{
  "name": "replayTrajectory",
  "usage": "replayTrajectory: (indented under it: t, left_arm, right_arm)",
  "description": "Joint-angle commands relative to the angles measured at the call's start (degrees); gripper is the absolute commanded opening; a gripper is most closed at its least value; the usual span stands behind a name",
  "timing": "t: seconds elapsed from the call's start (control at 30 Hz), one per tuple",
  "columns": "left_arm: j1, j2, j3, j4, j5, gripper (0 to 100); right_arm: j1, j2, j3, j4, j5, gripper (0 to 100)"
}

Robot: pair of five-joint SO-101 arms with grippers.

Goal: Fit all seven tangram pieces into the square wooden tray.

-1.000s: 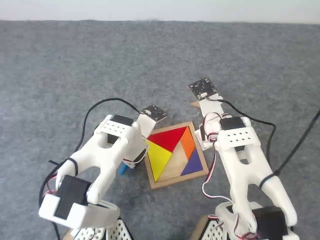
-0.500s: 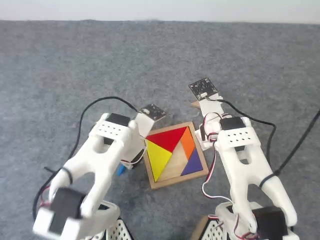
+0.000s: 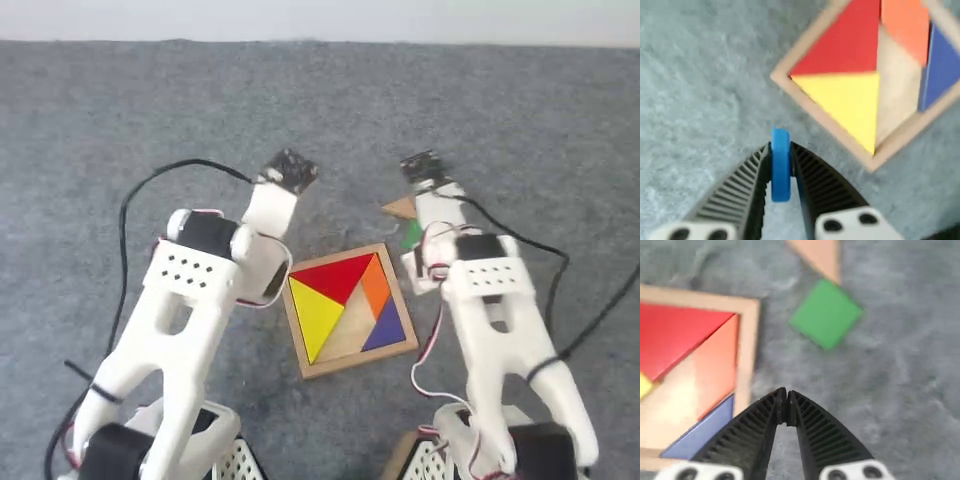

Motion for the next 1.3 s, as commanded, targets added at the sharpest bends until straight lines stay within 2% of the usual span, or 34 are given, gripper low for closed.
replayTrajectory:
  t: [0.0,0.17,0.33,0.43,0.67,0.87,1.27]
  left_arm:
    - [6.1,-2.2,-2.9,-7.3,12.6,1]
    - [14.3,3.3,-2.2,-19.1,20.9,1]
    - [15.3,14.4,-4.4,-23.7,31.5,1]
    - [16.3,18.5,-5.4,-26.2,35.0,1]
    - [21.0,19.5,-5.0,-31.1,39.2,1]
    - [21.1,19.5,-0.6,-37.0,39.7,1]
    - [20.9,19.4,1.1,-35.3,39.7,1]
  right_arm:
    - [5.1,-7.3,-0.4,0.7,-4.3,0.7]
    - [5.8,-8.6,0.4,0.7,-7.5,0.7]
    - [5.8,-8.3,0.4,0.6,-7.7,0.7]
    - [5.8,-8.3,0.4,0.6,-7.7,0.7]
    - [5.9,-8.7,0.4,0.6,-7.7,0.7]
    - [6.0,-8.8,0.4,0.6,-7.7,0.7]
    - [6.0,-8.8,0.4,0.6,-7.6,0.7]
